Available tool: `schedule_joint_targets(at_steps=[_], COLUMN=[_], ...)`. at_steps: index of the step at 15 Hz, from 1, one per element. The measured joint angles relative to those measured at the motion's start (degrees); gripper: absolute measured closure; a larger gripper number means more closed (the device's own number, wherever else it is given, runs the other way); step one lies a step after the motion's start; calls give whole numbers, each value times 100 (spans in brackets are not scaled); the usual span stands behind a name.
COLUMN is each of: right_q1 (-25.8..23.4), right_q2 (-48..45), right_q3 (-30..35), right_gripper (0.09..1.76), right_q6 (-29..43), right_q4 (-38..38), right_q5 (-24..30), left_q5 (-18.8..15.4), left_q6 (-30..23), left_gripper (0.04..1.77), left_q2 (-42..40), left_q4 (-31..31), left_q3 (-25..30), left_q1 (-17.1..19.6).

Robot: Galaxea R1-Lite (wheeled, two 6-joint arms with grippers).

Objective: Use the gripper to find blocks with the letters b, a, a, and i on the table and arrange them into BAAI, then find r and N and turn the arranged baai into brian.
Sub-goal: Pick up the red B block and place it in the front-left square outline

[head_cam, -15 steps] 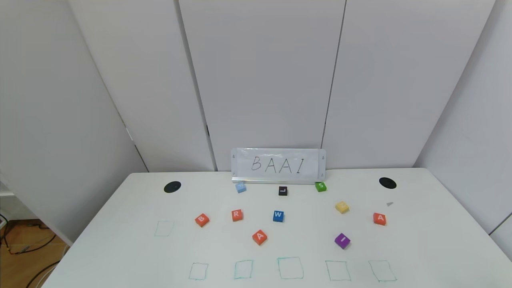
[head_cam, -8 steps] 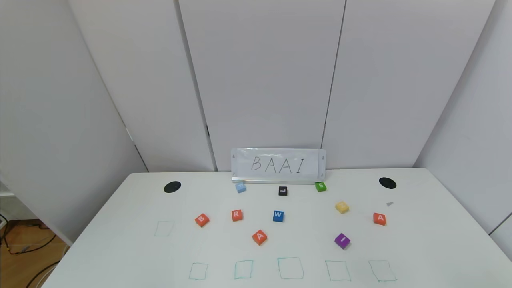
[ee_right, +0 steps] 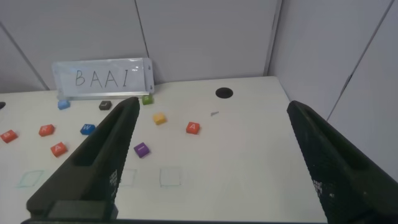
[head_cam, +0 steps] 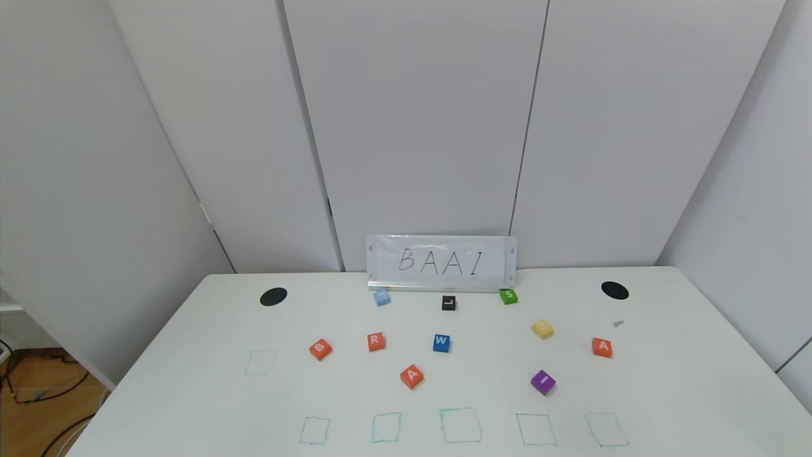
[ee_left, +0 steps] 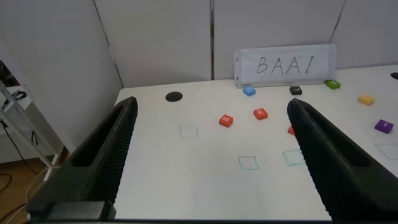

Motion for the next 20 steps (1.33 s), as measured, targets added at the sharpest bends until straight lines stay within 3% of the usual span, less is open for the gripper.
schedule_joint_targets(at_steps=[7, 12, 20], right_q1=[122, 641, 1992], right_q2=[2665, 4363, 6186], right_q3=[-2153, -3432, -4135], right_gripper=[14, 14, 14], right_q6=[40, 302, 1403], right_q4=[230, 597, 660], right_q5=[35, -57, -864], left_q5=[-79, -74, 55], left_q6=[78, 82, -124], left_gripper=[9, 9, 9], left_q2=[2462, 4286, 6412], left_q4=[2, -7, -315], left_q3=[-1742, -2745, -3196], left_q1=[-5, -89, -666])
